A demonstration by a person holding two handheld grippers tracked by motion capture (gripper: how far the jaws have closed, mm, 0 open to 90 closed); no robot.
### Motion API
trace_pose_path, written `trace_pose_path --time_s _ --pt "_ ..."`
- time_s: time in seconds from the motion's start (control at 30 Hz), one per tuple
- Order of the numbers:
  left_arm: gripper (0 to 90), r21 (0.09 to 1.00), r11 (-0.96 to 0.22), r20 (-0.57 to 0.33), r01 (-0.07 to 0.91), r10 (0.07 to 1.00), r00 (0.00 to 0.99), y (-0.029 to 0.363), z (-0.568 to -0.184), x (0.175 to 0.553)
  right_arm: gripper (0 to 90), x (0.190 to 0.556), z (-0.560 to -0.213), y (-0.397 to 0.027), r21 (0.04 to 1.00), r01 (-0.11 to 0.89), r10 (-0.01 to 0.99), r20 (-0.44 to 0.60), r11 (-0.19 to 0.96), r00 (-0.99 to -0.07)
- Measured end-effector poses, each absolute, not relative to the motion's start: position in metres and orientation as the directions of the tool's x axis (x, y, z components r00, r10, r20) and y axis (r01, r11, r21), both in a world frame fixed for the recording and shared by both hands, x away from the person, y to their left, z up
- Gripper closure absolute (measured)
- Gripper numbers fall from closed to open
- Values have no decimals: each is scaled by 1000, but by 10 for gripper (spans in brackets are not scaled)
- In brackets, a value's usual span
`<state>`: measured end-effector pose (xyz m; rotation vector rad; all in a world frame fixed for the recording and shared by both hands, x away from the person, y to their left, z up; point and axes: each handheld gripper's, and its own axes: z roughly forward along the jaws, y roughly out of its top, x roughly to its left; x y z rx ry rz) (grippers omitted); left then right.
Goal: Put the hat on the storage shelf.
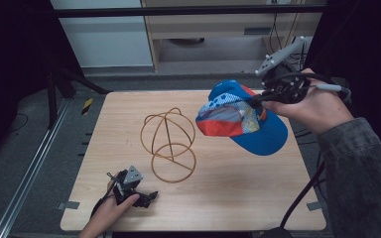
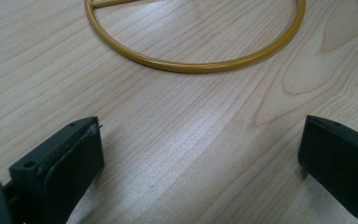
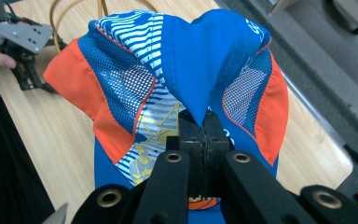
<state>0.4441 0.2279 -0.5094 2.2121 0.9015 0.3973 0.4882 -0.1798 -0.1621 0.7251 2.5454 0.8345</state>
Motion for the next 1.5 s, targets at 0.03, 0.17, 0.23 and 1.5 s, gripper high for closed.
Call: trace_pose_path --time_s 0.03,0.17,0.23,1.5 --pt "0 709 -510 19 486 704 710 228 -509 444 900 489 -159 -177 629 349 566 -180 695 -804" --pt "0 709 -510 19 487 704 710 228 -509 444 900 492 -150 -165 631 327 552 -195 703 -811" --pt "0 709 -509 18 487 704 710 228 -509 444 900 494 -145 -160 640 319 554 -202 699 -807" --pt "0 710 -508 17 487 705 709 228 -509 444 900 499 -159 -73 727 148 472 -265 671 -841"
